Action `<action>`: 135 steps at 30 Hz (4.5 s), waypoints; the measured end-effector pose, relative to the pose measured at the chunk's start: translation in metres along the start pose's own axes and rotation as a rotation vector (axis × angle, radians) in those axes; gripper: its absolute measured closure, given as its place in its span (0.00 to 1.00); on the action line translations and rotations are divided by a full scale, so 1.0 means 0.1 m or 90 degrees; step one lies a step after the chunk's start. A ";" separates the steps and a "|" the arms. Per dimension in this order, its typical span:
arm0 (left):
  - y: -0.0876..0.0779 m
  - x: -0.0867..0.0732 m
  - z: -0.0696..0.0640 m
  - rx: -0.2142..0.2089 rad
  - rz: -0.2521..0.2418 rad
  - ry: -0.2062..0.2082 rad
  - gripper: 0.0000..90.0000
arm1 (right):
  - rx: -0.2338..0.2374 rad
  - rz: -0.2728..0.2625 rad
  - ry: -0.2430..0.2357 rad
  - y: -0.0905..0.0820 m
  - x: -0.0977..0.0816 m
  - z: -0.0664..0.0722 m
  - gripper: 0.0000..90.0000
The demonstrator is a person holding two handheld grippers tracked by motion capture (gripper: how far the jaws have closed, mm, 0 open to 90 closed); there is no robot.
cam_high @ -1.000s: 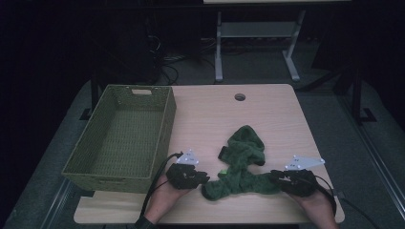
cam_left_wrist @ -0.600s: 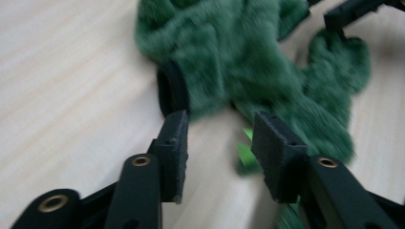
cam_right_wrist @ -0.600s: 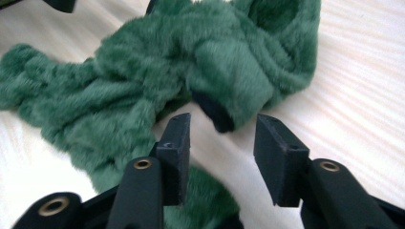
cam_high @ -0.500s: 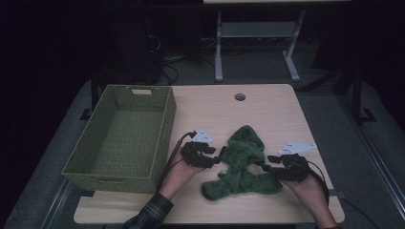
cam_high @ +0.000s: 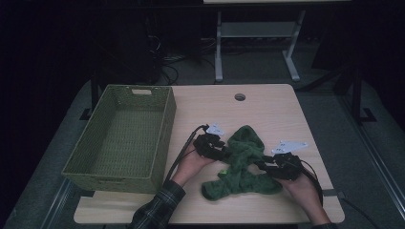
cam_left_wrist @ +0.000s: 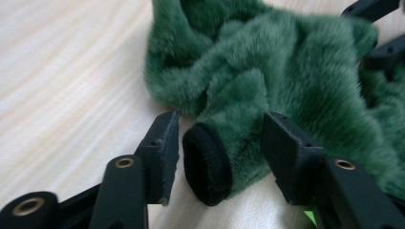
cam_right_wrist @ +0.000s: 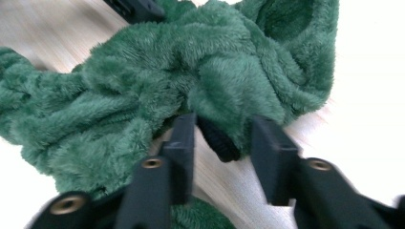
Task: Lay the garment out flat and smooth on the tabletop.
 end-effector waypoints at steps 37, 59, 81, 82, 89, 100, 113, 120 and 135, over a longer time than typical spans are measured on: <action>-0.26 -0.47 0.13 0.068 0.055 -0.108 0.90 | 0.025 0.062 0.003 0.41 0.08 -0.36 0.88; -0.20 0.06 0.62 0.100 -0.005 -0.122 0.59 | 0.028 -0.010 0.024 0.33 0.72 -0.58 0.72; 0.16 -0.04 0.70 0.111 0.044 -0.091 0.63 | 0.034 0.036 0.043 0.68 0.54 -0.66 0.75; 0.16 -0.03 0.69 0.116 0.045 -0.082 0.64 | 0.030 0.044 0.033 0.71 0.53 -0.64 0.78; 0.18 -0.03 0.61 0.090 0.052 -0.063 0.95 | 0.018 0.063 0.021 0.76 0.40 -0.63 0.96; -0.01 0.11 0.64 0.119 0.010 -0.072 0.98 | 0.008 0.016 0.036 0.59 0.48 -0.70 0.97; 0.01 0.13 0.79 0.162 -0.029 -0.091 0.99 | -0.015 0.015 0.088 0.61 0.39 -0.95 0.99; 0.17 0.04 0.88 0.155 -0.019 -0.094 0.99 | -0.030 0.025 0.104 0.73 0.33 -1.05 0.99; 0.02 0.27 0.86 0.151 -0.058 -0.082 0.85 | -0.033 -0.035 0.110 0.57 0.48 -1.10 0.81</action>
Point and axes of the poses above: each handheld gripper's, and its own axes: y roughly forward along the jaws, x roughly out of its top, z roughly to its left, the point moved 10 cm from there along y, roughly forward along the jaws, and after that the axes turned 1 degree about x, right-handed, at the moved point
